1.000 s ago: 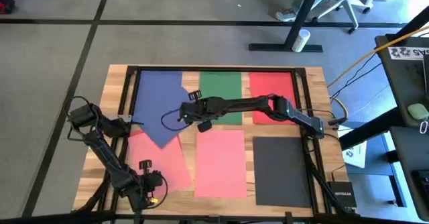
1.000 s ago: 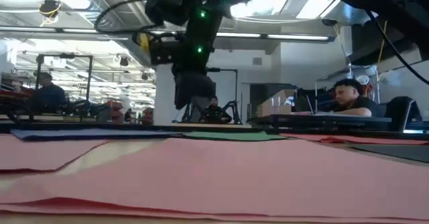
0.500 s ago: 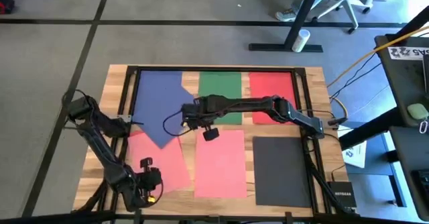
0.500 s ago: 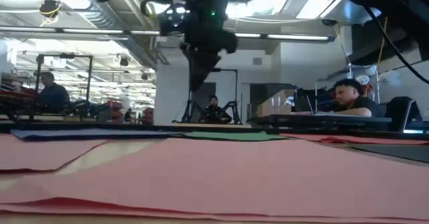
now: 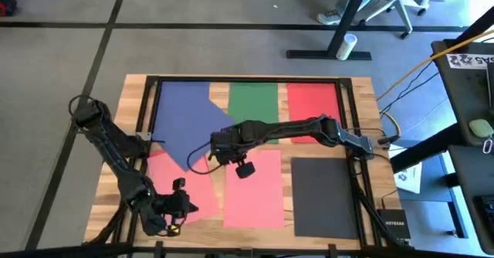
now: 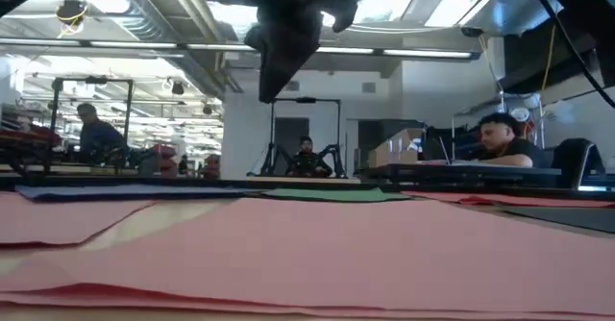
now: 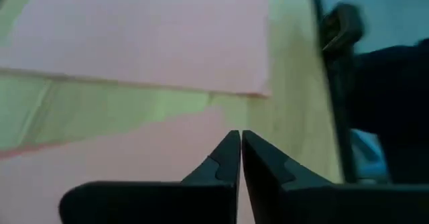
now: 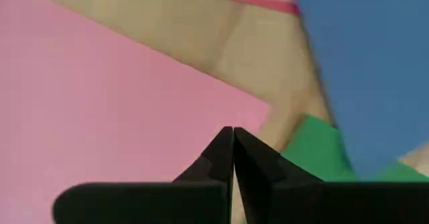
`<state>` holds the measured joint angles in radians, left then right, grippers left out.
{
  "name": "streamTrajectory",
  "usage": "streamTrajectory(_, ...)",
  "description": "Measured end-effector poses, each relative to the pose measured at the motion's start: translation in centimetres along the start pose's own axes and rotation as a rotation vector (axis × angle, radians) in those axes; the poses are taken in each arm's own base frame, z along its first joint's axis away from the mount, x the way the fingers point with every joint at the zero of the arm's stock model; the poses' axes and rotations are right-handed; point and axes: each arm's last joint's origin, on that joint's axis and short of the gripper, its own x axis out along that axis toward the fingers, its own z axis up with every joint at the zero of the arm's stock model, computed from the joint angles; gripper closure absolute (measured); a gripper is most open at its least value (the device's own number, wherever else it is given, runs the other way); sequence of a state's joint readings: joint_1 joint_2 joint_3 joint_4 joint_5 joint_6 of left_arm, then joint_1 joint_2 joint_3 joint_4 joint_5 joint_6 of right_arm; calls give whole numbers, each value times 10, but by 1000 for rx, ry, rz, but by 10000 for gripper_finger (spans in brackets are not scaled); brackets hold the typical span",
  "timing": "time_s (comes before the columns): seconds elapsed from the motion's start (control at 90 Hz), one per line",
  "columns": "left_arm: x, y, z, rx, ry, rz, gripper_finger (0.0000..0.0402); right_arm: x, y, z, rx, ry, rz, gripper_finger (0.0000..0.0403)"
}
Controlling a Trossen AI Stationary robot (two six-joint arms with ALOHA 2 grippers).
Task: Organize paper
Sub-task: Stack the blue paper on top of the other blue paper
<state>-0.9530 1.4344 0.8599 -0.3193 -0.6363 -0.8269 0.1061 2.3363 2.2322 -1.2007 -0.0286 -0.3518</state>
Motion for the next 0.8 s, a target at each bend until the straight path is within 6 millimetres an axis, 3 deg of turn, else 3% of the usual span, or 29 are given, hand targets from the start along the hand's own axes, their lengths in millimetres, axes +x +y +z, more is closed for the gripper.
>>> streamTrajectory(0.156,-5,9,-1,-29,-65,-62,402,25,11,-12,16,44,47,403)
streamTrajectory(0.333,-4,26,-2,-65,-130,-113,402,26,26,-44,106,-53,52,403)
streamTrajectory(0.644,25,91,12,-138,132,7,402,11,51,-128,449,-262,-111,403)
streamTrajectory(0.8,37,127,25,-157,206,41,402,13,58,-155,581,-287,-179,403)
